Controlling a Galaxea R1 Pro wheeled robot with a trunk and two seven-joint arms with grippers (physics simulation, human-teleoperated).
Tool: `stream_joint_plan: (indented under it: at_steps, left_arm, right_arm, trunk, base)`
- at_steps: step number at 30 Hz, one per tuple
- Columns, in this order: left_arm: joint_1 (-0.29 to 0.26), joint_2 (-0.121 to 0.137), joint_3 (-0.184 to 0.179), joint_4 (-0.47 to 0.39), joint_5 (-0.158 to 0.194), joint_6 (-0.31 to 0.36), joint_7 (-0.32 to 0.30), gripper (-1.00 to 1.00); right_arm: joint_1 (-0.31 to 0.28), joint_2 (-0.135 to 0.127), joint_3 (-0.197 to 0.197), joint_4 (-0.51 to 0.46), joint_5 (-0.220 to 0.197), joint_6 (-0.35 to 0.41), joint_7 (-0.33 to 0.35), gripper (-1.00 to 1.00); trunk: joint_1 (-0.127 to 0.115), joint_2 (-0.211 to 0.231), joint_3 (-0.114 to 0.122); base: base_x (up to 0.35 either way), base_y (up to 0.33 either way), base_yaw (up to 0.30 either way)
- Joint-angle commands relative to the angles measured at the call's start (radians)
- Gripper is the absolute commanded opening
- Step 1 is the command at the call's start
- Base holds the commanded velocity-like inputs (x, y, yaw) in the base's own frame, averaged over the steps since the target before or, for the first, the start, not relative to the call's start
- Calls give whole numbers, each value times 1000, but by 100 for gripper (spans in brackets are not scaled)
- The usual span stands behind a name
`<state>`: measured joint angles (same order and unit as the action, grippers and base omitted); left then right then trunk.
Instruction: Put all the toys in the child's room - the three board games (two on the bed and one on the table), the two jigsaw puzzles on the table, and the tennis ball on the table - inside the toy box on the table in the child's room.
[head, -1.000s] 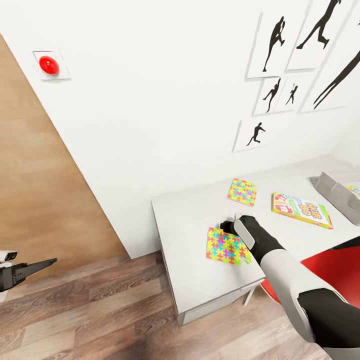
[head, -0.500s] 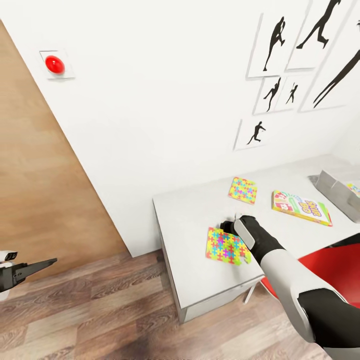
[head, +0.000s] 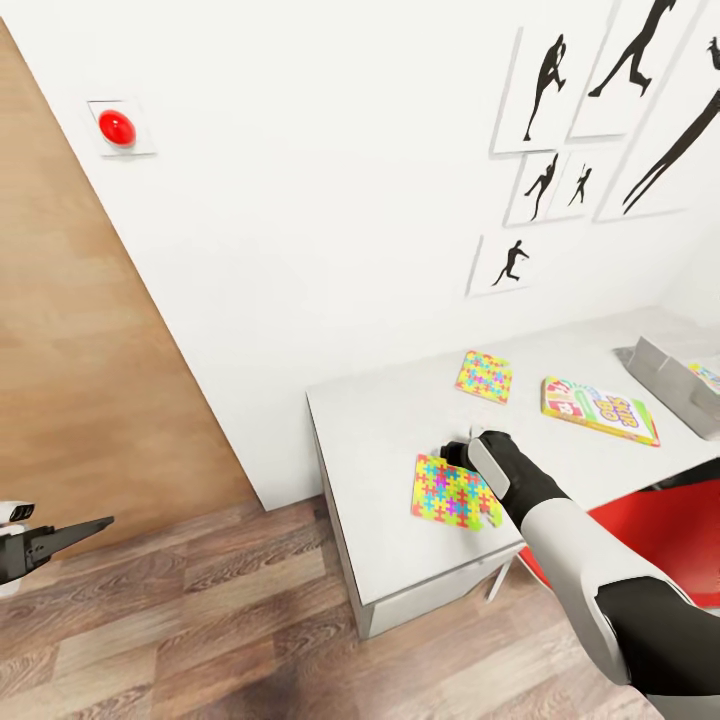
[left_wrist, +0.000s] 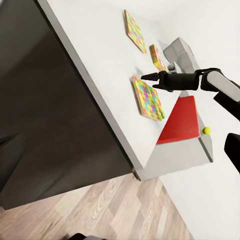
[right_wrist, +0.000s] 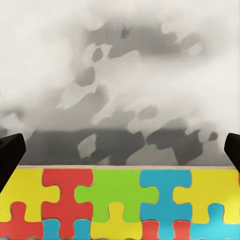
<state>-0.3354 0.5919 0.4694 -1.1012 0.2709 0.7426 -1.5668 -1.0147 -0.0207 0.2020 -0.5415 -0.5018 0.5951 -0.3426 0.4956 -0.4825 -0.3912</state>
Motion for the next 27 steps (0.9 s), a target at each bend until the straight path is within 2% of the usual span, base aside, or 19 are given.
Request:
stream_joint_plan:
  at_steps: [1, 27]
  left_arm:
    - [-1, 0, 0, 0, -1, 11, -4, 100]
    - [-1, 2, 0, 2, 1, 11, -4, 100]
  right_arm:
    - [-1, -1, 8, -2, -11, 3, -9, 100]
    - [-1, -2, 8, -2, -11, 3, -9, 100]
  trunk:
    - [0, -2, -2]
    - [0, -2, -2]
  base:
    - [-10, 0, 0]
    - [-24, 0, 0]
